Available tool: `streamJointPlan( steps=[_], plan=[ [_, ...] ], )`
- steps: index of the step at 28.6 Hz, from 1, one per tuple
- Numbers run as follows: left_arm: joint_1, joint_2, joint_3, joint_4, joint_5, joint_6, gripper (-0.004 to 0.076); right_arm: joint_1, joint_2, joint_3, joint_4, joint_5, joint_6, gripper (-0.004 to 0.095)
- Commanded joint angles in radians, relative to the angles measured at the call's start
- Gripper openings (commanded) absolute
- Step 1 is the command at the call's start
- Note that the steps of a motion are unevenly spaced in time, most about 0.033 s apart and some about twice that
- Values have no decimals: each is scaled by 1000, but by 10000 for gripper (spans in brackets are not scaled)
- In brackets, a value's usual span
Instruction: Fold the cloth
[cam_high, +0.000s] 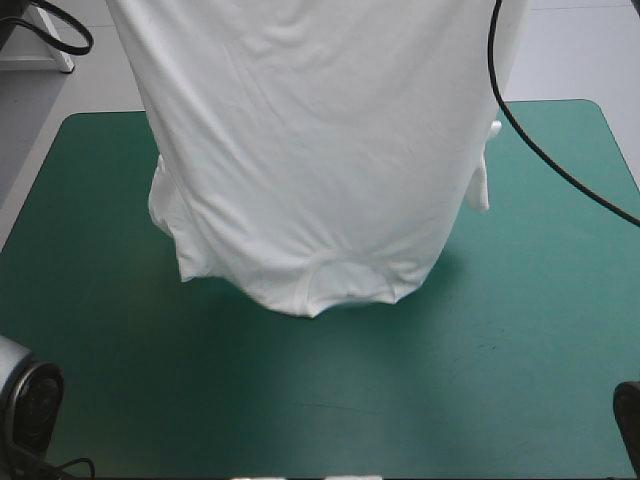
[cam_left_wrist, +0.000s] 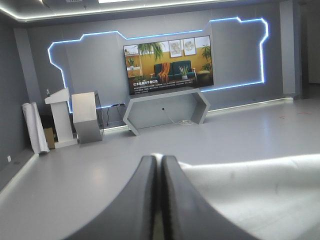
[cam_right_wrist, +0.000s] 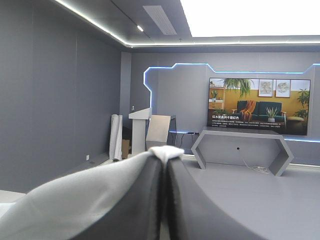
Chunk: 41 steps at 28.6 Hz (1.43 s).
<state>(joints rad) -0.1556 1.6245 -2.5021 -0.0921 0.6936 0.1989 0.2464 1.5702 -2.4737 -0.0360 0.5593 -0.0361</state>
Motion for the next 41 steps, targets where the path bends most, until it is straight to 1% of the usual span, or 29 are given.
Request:
streamJointPlan(
  steps=[1,5,8,9,10,12,14,16,17,19,21,23,28,30,32,33,34,35,36,38,41],
  plan=[
    [-1,-61,-22,-9,-85,14,-10,-2,-37,-21,-11,-48,-7,-18],
    [-1,-48,-22,3,-76,51,-10,-2,-18,-19,-21,-2,-7,-18],
    [-1,-7,-22,3,-22,52,-10,-2,17,-17,-34,93,-5,-18],
    [-1,14,-22,3,15,52,-10,-2,36,-17,-45,157,1,-18],
    [-1,40,-22,0,62,52,-10,-2,59,-17,-60,246,24,-18],
    [-1,101,-22,-12,176,50,-10,-2,121,-17,-90,396,81,-18],
    [-1,166,-22,-14,283,50,-10,-2,191,-17,-94,553,93,-18],
    [-1,242,-20,-14,382,48,-10,-2,282,-17,-92,671,91,-18],
    [-1,270,-14,-14,412,37,-10,-2,319,-17,-92,695,91,-18],
    [-1,329,18,-14,456,-1,-10,-2,385,24,-42,695,90,-18],
    [-1,367,74,-25,470,-1,-10,-2,408,98,13,693,74,-18],
    [-1,383,138,-40,474,4,-10,-2,408,177,36,693,69,-18],
    [-1,355,354,-45,489,44,-10,-2,318,494,24,683,36,-17],
    [-1,325,480,-52,484,44,-10,-2,251,645,15,642,36,-17],
    [-1,275,623,-68,441,44,-10,0,185,781,9,612,36,-18],
    [-1,211,802,-102,384,52,-10,0,125,909,7,607,36,-18],
    [-1,168,894,-124,344,59,-10,0,94,977,7,609,36,-18],
    [-1,80,1057,-150,274,64,-10,0,34,1108,7,612,36,-18],
    [-1,27,1141,-150,246,64,-10,0,5,1170,7,616,30,-18],
    [-1,-69,1277,-143,231,57,-10,0,-49,1273,9,624,30,-18],
    [-1,-224,1464,-125,283,50,-10,0,-141,1414,9,648,28,-18]
  ],
)
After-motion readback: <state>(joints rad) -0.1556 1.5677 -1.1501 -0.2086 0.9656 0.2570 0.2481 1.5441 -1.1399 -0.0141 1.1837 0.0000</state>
